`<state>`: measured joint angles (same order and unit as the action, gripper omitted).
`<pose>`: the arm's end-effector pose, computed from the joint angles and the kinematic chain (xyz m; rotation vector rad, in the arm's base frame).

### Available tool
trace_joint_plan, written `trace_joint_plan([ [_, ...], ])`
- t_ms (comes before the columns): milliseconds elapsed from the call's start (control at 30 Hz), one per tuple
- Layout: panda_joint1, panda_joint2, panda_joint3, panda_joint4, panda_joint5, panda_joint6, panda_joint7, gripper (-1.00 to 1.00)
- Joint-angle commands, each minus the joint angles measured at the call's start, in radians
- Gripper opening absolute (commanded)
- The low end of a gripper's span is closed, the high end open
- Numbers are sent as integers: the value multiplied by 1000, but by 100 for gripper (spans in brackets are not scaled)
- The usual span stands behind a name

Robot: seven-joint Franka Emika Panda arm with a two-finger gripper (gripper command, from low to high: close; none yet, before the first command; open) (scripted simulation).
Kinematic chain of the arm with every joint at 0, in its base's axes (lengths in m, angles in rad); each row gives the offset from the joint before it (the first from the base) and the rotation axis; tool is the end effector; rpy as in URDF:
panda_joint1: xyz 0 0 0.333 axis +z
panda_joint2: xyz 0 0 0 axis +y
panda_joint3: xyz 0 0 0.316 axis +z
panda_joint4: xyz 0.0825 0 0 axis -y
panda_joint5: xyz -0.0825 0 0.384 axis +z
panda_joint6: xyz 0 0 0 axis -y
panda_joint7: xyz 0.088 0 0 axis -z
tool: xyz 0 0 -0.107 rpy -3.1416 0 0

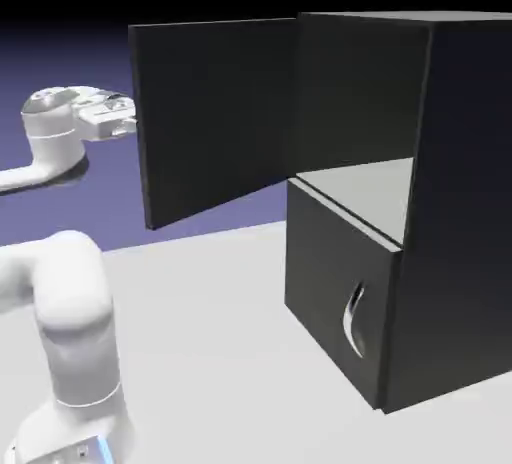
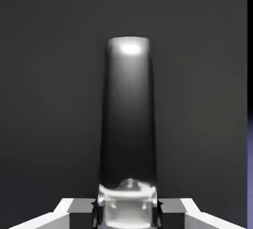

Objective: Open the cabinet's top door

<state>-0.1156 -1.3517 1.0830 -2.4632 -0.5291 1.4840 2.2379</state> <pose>0.1335 0.2776 0.5357 1.1326 -1.7019 2.0039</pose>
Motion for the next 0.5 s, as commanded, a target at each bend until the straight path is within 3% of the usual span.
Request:
trace_joint_plan([
  [0, -31, 6, 20, 36, 12, -32, -2, -100],
  [467, -471, 20, 214, 541, 111, -428, -73, -100],
])
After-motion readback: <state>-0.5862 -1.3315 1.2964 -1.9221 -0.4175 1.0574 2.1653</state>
